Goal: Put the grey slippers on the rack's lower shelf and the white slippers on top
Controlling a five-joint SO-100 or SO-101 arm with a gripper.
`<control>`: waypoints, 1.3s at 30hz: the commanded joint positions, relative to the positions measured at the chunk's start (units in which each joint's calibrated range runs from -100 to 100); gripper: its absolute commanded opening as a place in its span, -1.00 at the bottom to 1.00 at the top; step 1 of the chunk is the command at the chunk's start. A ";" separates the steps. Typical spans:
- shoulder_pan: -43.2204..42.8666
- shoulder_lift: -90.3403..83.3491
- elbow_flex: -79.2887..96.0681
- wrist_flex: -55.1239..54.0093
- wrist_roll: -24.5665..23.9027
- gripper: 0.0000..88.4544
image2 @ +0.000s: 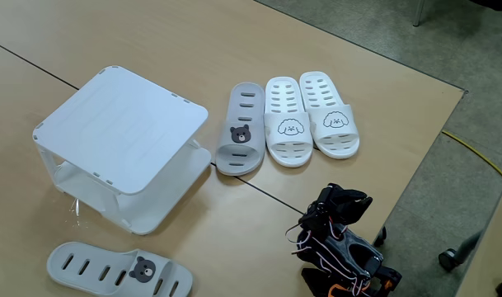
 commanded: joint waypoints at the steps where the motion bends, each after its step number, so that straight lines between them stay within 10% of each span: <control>1: 0.51 0.11 0.72 0.00 0.42 -0.98; 9: 0.59 4.90 0.81 18.98 0.42 -0.98; 28: -0.23 88.62 -0.27 18.73 0.42 -0.98; 39: -20.38 104.69 0.00 18.55 0.42 -0.98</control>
